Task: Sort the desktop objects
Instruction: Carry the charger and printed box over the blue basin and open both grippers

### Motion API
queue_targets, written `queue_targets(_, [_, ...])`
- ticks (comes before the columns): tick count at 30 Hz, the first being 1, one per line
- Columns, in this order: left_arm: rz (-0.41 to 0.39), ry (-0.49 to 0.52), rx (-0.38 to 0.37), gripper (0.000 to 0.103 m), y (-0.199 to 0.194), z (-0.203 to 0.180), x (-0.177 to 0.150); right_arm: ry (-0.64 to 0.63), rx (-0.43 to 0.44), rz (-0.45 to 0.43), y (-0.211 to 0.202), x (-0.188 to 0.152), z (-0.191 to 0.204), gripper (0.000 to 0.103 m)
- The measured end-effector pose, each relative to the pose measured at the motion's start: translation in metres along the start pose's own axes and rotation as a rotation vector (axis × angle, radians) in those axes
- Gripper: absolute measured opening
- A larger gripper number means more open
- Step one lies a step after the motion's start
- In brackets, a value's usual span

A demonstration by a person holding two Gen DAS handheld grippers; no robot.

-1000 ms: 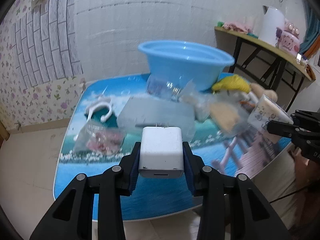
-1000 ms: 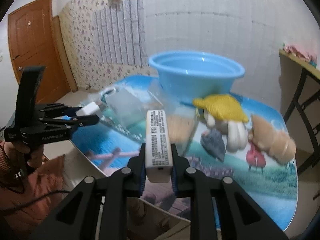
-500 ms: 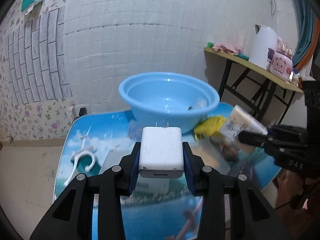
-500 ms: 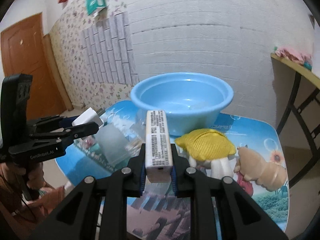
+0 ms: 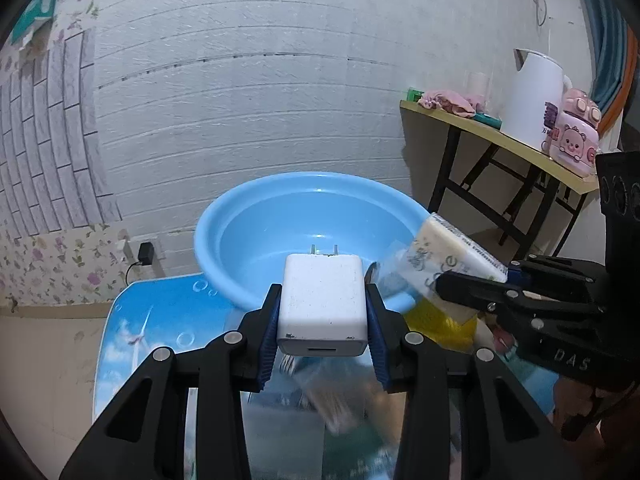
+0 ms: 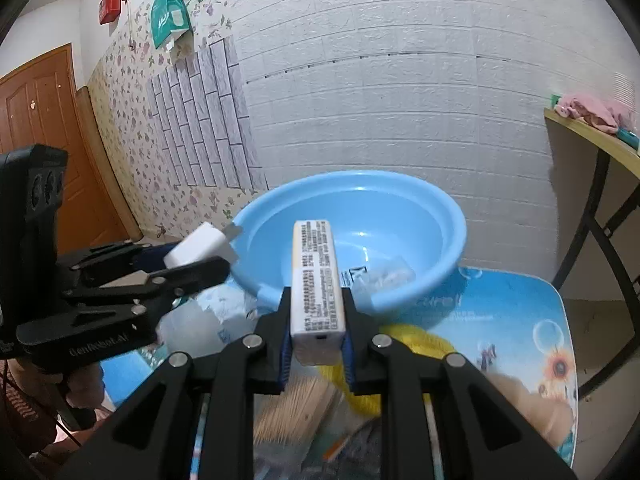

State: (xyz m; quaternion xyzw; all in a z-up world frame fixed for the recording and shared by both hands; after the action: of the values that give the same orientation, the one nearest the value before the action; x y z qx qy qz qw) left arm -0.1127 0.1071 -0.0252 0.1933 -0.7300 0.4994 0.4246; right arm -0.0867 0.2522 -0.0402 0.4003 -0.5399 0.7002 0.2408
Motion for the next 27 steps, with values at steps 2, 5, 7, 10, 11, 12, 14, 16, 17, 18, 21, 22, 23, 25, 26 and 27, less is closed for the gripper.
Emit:
queue_targets(2, [0.006, 0.001, -0.002, 0.038, 0.01, 0.001, 0.003, -0.004, -0.002, 0.002, 0.007, 0.003, -0.001, 0.02])
queue_targets(5, [0.024, 0.004, -0.006, 0.038, 0.025, 0.003, 0.006, -0.004, -0.007, 0.006, 0.016, 0.006, -0.003, 0.02])
queue_targets(7, [0.039, 0.001, -0.004, 0.038, 0.035, 0.005, 0.006, -0.007, -0.006, -0.001, 0.02, 0.009, -0.004, 0.02])
queue_targets(10, [0.049, -0.005, -0.011, 0.038, 0.042, 0.006, 0.006, -0.013, -0.007, -0.003, 0.025, 0.013, -0.004, 0.02])
queue_targets(11, [0.053, -0.006, -0.013, 0.038, 0.043, 0.005, 0.005, -0.012, -0.006, 0.003, 0.027, 0.014, -0.004, 0.02])
queue_targets(12, [0.055, -0.008, -0.014, 0.038, 0.044, 0.006, 0.005, -0.01, -0.006, 0.008, 0.029, 0.014, -0.004, 0.02])
queue_targets(14, [0.05, -0.008, -0.014, 0.038, 0.043, 0.007, 0.004, -0.005, -0.007, 0.018, 0.033, 0.014, -0.005, 0.022])
queue_targets(16, [0.044, -0.013, -0.015, 0.038, 0.041, 0.008, 0.003, -0.001, -0.017, 0.021, 0.035, 0.013, -0.003, 0.022])
queue_targets(17, [0.042, -0.017, -0.014, 0.038, 0.04, 0.008, 0.003, 0.0, -0.023, 0.021, 0.035, 0.013, -0.003, 0.022])
queue_targets(18, [0.04, -0.021, -0.012, 0.038, 0.038, 0.009, 0.002, 0.0, -0.025, 0.021, 0.035, 0.012, -0.003, 0.022])
queue_targets(21, [0.038, -0.027, -0.01, 0.038, 0.035, 0.01, -0.001, -0.001, -0.026, 0.02, 0.031, 0.011, -0.003, 0.022])
queue_targets(22, [0.032, -0.026, -0.008, 0.038, 0.032, 0.01, -0.001, -0.001, -0.028, 0.023, 0.03, 0.01, -0.003, 0.022])
queue_targets(23, [0.03, -0.025, -0.007, 0.038, 0.03, 0.01, -0.001, -0.002, -0.029, 0.024, 0.029, 0.011, -0.002, 0.022])
queue_targets(25, [0.026, -0.028, -0.006, 0.038, 0.025, 0.01, -0.002, -0.007, -0.033, 0.026, 0.025, 0.01, -0.001, 0.022])
queue_targets(26, [0.024, -0.03, -0.006, 0.038, 0.022, 0.01, -0.003, -0.009, -0.036, 0.028, 0.024, 0.009, -0.001, 0.022])
queue_targets(27, [0.023, -0.035, -0.004, 0.038, 0.02, 0.01, -0.005, -0.012, -0.04, 0.033, 0.023, 0.009, 0.0, 0.023])
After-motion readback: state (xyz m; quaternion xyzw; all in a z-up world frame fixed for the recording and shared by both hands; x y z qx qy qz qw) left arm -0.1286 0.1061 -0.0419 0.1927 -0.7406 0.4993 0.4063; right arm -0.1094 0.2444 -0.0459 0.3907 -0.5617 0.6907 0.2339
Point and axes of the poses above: each gripper's, at about its wrist camera, not at the fingertips, and y roughly the way its jaws point, z to its left, x to its top, the point moved 7 cm from there along y, roughly the way its jaws point, and after that the axes turned 7 degrees about -x, right-handed, at the moved point
